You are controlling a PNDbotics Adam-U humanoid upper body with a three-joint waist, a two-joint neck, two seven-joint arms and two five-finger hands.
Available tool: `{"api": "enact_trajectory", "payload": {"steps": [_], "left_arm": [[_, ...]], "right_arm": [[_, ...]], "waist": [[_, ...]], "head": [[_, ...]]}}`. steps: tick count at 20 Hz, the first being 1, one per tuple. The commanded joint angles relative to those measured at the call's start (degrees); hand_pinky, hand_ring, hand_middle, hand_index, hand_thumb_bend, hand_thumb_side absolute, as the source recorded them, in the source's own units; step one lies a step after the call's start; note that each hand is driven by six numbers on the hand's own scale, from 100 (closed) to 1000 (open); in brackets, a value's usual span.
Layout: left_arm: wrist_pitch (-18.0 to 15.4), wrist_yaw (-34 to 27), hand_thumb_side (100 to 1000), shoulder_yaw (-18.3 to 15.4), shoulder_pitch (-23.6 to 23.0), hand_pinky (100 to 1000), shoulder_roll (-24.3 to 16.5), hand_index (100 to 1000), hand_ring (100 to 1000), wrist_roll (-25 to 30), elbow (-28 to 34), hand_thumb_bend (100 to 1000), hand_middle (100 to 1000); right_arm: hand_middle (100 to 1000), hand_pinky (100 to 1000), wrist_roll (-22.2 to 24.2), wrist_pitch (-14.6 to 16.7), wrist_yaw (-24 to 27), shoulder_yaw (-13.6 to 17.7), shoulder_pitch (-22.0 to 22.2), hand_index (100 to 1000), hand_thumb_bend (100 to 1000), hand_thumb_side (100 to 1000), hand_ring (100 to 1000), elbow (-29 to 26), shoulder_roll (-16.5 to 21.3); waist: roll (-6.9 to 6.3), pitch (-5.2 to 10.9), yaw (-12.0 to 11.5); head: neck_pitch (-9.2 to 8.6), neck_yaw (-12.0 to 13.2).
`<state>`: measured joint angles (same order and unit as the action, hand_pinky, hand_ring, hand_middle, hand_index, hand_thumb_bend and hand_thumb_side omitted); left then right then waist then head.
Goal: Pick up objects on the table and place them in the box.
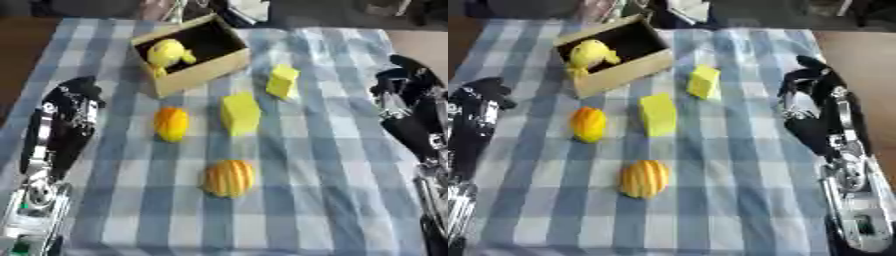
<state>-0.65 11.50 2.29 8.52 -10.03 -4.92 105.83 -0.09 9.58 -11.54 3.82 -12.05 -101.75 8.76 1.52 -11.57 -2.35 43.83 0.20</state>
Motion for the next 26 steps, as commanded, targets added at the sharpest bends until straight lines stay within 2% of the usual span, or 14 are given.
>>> {"api": "enact_trajectory", "payload": {"steps": [1, 9, 18, 21, 26], "left_arm": [[-0.49, 0.88, 648, 0.17, 0.27, 740, -0.26, 774, 600, 1.86, 1.01, 222, 627], [-1.64, 2.26, 640, 0.17, 0.34, 743, -0.26, 777, 605, 5.78, 1.09, 241, 635], [-2.16, 2.84, 649, 0.29, 0.18, 743, -0.41, 778, 604, 7.75, 1.04, 252, 634], [-2.51, 3.45, 659, 0.66, -0.2, 743, -0.86, 779, 604, 9.13, 0.92, 269, 635], [-2.74, 3.86, 670, 0.73, -0.57, 742, -0.97, 780, 605, 10.36, 0.82, 269, 635]], "right_arm": [[630, 785, 0.01, 0.06, -0.25, 0.07, -0.28, 847, 100, 355, 597, -1.05, 0.43], [631, 785, 0.34, 0.04, -0.47, 0.04, -0.55, 849, 100, 357, 597, -0.9, 0.71], [652, 794, 2.3, 0.29, -0.5, -0.78, -3.81, 866, 100, 362, 613, 0.58, 4.83], [672, 800, 4.33, 1.6, -2.44, -3.95, -7.06, 879, 100, 352, 630, 2.37, 8.09], [725, 814, 8.76, 3.92, -6.86, -8.87, -14.26, 898, 100, 341, 680, 9.16, 15.29]], "waist": [[-0.69, 1.17, -0.02], [-0.64, 1.24, -0.02], [-0.37, 1.55, -0.4], [0.13, 2.07, -0.75], [0.32, 2.51, -1.1]], "head": [[0.29, 0.03], [0.29, -0.05], [0.29, -0.79], [0.29, -1.21], [0.29, -1.72]]}}
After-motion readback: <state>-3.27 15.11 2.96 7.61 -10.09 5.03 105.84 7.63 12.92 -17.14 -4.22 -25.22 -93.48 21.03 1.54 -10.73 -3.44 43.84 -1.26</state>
